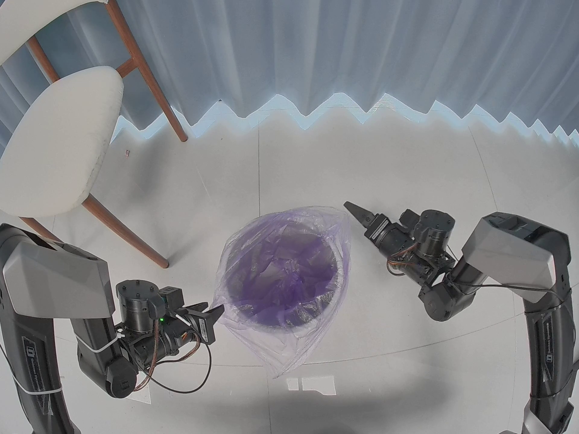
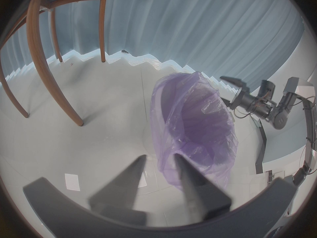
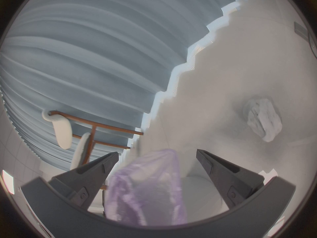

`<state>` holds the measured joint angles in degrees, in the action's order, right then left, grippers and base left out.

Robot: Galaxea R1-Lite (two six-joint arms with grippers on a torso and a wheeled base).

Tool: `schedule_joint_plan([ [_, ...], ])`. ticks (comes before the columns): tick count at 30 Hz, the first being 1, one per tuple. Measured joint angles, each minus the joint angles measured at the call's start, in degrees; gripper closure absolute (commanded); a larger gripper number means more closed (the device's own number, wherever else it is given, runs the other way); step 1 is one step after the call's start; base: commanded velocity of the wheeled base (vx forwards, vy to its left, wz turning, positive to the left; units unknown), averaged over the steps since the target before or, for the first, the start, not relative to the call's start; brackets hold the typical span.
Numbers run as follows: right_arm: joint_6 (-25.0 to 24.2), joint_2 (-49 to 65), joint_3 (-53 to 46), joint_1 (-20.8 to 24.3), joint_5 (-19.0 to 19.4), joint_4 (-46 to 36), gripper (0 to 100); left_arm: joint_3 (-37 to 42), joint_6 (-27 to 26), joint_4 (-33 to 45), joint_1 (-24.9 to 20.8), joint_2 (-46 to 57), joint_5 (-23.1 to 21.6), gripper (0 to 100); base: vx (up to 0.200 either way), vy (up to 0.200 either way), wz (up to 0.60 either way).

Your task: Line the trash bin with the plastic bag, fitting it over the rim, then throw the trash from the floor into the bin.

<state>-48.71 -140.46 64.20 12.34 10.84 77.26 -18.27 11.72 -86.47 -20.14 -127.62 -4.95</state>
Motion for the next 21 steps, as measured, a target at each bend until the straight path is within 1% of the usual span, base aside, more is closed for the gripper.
schedule_joint_plan([
  [4, -0.63, 4.83, -6.64, -0.52, 0.38, 5.07, 0, 1.16, -0.23, 0.01, 0.00, 0.09, 0.39, 0, 0.000, 0.000, 0.00],
  [9, -0.57, 11.17, -14.18, -1.27, 0.73, 8.51, 0, 1.66, -0.44, 0.06, 0.94, 1.83, 0.30, 0, 0.000, 0.000, 0.00],
  [12, 0.07, 14.45, -16.68, -1.45, 0.88, 9.23, 0, -0.57, -0.33, 0.06, 2.45, 3.69, 0.20, 0, 0.000, 0.000, 0.00],
  [16, 0.73, 18.47, -18.81, -1.38, 0.95, 9.58, 0, -6.03, 1.06, 0.01, 4.84, 4.83, -0.17, 0, 0.000, 0.000, 0.00],
  [18, 0.88, 20.48, -19.69, -0.85, 0.98, 9.75, 0, -7.80, 2.76, 0.04, 5.64, 4.80, -1.01, 0, 0.000, 0.000, 0.00],
  [21, 1.04, 23.04, -21.00, 0.01, 1.01, 9.75, 0, -9.07, 5.19, 0.04, 6.17, 4.74, -4.38, 0, 0.000, 0.000, 0.00],
])
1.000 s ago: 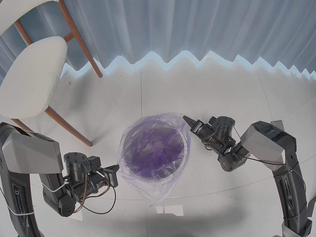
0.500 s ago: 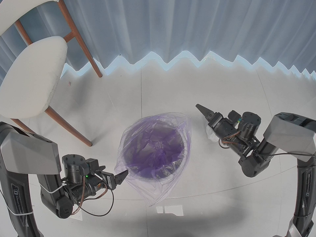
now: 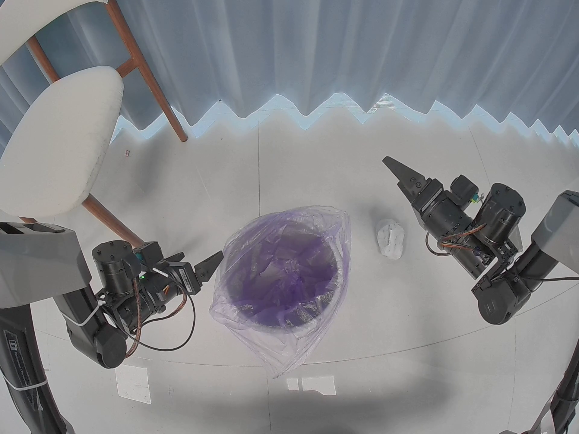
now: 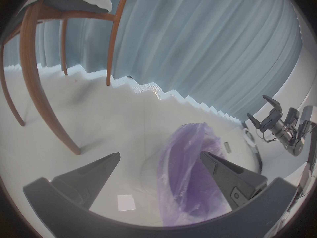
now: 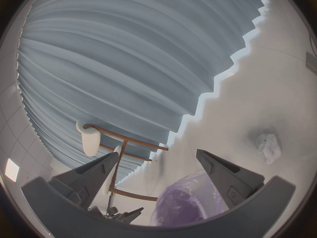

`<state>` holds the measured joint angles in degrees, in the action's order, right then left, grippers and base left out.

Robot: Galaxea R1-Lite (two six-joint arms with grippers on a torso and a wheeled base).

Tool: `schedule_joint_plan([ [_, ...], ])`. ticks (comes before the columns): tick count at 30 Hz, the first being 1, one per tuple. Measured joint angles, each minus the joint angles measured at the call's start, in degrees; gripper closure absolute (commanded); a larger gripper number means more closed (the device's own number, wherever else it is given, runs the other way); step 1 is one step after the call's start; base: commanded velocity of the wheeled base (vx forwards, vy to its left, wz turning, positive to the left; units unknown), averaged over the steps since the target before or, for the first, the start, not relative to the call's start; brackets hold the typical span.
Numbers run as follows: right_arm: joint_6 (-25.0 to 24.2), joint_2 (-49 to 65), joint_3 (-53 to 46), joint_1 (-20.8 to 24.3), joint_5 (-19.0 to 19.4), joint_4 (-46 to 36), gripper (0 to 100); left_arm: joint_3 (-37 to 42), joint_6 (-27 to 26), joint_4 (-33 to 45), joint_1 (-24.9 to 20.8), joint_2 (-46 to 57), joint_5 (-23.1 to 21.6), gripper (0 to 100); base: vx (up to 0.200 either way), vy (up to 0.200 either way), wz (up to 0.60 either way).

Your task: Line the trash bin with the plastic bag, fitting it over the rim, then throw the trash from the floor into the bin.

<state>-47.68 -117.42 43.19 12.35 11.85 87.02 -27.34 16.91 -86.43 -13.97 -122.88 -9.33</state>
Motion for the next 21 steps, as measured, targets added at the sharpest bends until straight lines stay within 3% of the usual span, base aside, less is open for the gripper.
schedule_joint_plan([
  [3, 0.09, 2.51, -1.52, 1.51, 0.02, 0.10, 0, -0.29, 2.08, 0.00, 0.11, 0.00, -3.15, 0, 0.000, 0.000, 0.00],
  [14, 0.13, 5.90, -2.79, 3.24, -0.09, 0.16, 0, -4.73, 8.51, 0.00, -1.24, -1.78, -4.90, 0, 0.000, 0.000, 0.00],
  [21, 0.13, 6.97, -3.10, 3.44, -0.09, 0.22, 0, -11.52, 5.06, 0.79, -1.13, -4.38, -10.15, 0, 0.000, 0.000, 0.00],
])
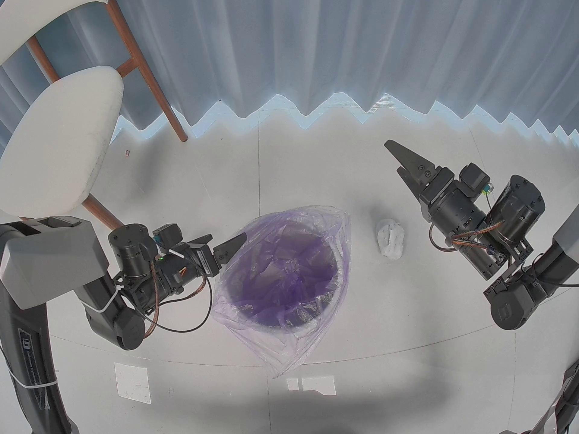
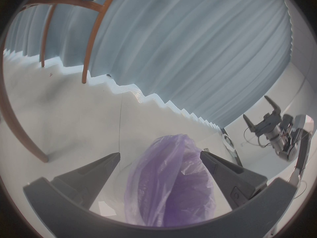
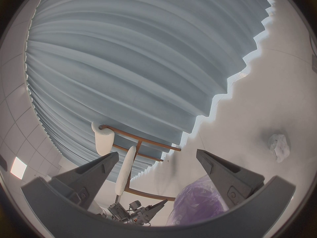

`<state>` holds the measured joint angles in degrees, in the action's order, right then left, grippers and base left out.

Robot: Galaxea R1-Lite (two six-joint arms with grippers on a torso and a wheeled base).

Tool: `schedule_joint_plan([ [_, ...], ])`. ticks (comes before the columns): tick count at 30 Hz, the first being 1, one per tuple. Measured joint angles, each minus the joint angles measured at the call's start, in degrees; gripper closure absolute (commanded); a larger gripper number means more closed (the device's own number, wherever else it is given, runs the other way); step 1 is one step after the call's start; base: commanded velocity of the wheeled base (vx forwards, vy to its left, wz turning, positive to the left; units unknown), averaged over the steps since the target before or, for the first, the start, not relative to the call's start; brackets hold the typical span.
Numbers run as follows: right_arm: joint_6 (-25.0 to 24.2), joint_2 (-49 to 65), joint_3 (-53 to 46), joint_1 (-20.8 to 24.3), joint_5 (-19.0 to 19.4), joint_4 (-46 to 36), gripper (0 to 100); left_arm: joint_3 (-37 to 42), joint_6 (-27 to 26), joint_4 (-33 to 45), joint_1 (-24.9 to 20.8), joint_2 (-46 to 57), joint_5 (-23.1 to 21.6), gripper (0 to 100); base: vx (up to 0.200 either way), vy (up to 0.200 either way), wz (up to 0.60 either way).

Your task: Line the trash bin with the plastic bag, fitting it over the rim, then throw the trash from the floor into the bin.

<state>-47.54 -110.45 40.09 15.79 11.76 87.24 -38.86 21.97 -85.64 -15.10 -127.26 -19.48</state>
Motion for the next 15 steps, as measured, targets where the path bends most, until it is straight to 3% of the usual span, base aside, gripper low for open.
schedule_joint_plan([
  [9, -0.05, 1.05, -0.35, 0.11, 0.06, 0.02, 0, -8.59, -4.32, 5.89, 1.22, -4.22, -1.07, 0, 0.000, 0.000, 0.00],
  [10, -0.02, 1.11, -0.38, 0.17, 0.09, 0.02, 0, -9.09, -4.38, 6.10, 1.39, -4.50, -1.07, 100, 0.000, 0.000, 0.00],
  [15, -0.02, 1.27, -0.68, 0.24, 0.09, 0.02, 0, -10.00, -4.43, 6.00, 1.60, -5.60, -1.10, 100, 0.000, 0.000, 0.00],
])
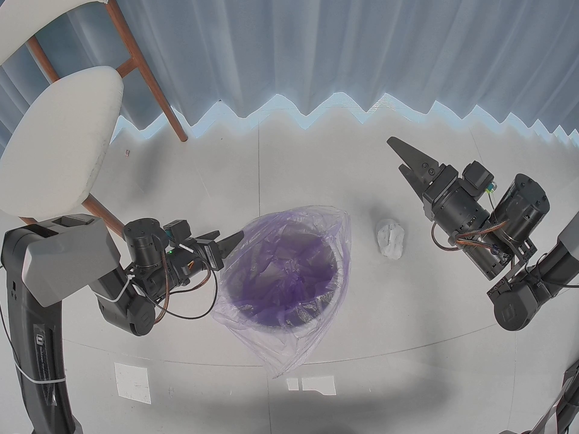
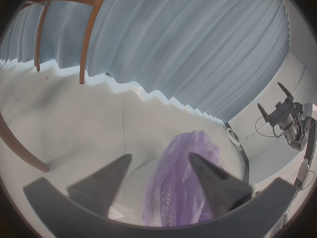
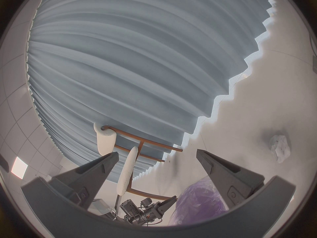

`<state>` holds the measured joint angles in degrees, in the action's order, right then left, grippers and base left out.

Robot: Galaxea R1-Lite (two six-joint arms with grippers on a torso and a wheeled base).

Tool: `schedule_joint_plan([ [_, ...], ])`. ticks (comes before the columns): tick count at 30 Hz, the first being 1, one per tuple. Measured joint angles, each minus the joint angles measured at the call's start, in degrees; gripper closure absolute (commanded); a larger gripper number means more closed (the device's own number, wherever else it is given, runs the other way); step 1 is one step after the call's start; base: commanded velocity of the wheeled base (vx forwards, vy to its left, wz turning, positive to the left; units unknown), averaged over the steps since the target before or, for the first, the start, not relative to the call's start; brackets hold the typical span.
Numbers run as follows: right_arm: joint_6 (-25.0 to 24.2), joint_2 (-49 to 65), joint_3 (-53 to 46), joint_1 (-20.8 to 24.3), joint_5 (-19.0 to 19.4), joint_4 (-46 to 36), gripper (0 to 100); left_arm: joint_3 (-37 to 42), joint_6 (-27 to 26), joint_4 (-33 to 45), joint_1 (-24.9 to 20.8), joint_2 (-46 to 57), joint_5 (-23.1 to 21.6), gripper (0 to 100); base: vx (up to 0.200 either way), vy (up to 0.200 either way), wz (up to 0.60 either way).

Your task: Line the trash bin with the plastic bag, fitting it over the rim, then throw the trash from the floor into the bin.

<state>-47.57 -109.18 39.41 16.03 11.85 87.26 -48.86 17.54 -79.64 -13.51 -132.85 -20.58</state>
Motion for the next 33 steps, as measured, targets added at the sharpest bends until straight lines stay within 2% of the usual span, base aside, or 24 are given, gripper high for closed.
schedule_joint_plan([
  [13, 0.02, 0.06, -0.30, 0.12, 0.00, 0.07, 0, -0.17, 0.16, -0.74, 0.78, -1.00, -0.02, 100, 0.000, 0.000, 0.00],
  [18, 0.02, 0.09, -0.30, 0.12, -0.02, 0.07, 0, 0.35, 0.35, -3.82, 1.02, -0.83, 0.06, 100, 0.000, 0.000, 0.00],
  [19, 0.02, 0.09, -0.30, 0.12, -0.02, 0.09, 0, 0.49, 0.30, -4.99, 1.00, -0.83, 0.22, 0, 0.000, 0.000, 0.00],
  [27, 0.02, 0.06, -0.41, 0.12, -0.02, 1.37, 0, 3.02, -0.46, -6.41, -0.51, -1.00, 0.30, 0, 0.000, 0.000, 0.00],
  [33, 0.02, 0.04, -0.50, 0.39, 0.00, 1.56, 0, 3.05, -3.36, -5.27, -1.29, -1.66, 0.63, 0, 0.000, 0.000, 0.00],
])
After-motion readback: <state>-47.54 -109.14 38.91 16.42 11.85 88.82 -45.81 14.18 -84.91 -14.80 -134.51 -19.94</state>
